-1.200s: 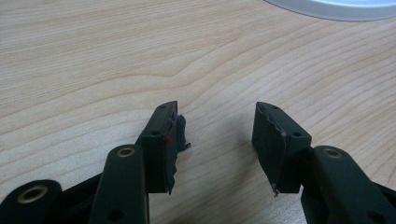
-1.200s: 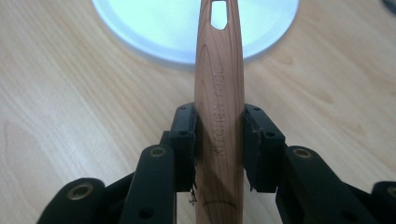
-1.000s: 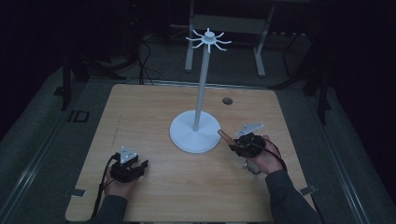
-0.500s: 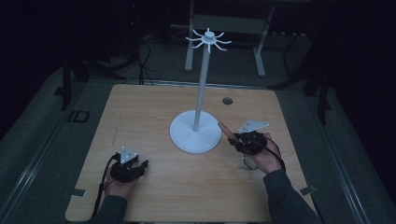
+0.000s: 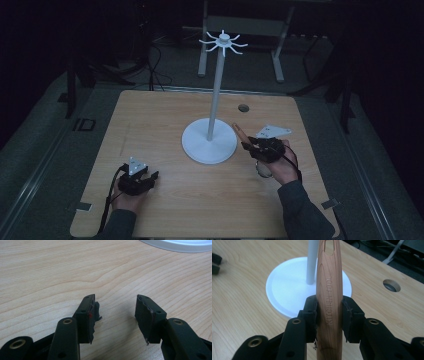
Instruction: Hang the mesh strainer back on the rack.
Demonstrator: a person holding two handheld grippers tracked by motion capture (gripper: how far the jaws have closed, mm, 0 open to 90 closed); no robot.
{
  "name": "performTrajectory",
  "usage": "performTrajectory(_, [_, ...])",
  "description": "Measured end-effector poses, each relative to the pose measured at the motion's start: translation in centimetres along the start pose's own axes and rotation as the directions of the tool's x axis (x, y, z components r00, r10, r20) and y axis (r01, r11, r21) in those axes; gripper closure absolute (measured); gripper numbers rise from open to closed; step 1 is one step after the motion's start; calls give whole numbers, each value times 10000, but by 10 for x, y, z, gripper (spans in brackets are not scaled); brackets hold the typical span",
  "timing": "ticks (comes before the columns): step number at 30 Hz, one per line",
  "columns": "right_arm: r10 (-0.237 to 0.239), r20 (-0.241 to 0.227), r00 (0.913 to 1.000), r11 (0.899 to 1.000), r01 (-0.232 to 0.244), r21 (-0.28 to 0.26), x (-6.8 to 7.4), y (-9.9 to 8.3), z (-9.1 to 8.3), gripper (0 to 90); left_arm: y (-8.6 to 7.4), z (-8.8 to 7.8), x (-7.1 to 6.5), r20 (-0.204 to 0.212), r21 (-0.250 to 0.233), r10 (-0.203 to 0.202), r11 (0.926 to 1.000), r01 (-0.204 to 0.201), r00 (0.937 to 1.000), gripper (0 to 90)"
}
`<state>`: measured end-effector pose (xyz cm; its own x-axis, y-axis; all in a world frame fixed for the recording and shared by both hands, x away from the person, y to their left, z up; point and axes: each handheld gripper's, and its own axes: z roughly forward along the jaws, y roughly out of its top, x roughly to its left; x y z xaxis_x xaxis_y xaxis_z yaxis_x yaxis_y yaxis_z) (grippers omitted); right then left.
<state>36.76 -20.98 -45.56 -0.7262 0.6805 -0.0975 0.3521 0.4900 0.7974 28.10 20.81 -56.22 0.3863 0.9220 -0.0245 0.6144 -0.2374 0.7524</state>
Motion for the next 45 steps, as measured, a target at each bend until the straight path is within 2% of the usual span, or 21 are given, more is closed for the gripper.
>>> performTrajectory(7, [252,47,9997,9982,-249,-538,-1,7,-6,677,-1,0,0,-17,-57,-60,10000,60,10000,513])
performTrajectory(9, [202,109,9997,9977,-194,-642,-1,10,-7,677,0,0,0,-16,-72,-85,9999,85,10000,513])
performTrajectory(21, [501,-64,9987,9913,-505,-1212,-1,23,-13,677,0,-1,0,-21,-24,-22,10000,22,10000,514])
performTrajectory(32, [465,-13,9989,9874,-462,-1516,0,33,-17,677,0,0,0,-25,-40,-43,10000,43,10000,513])
performTrajectory(45, [428,96,9990,9782,-399,-2039,2,50,-26,677,0,0,0,-20,-58,-65,10000,65,10000,513])
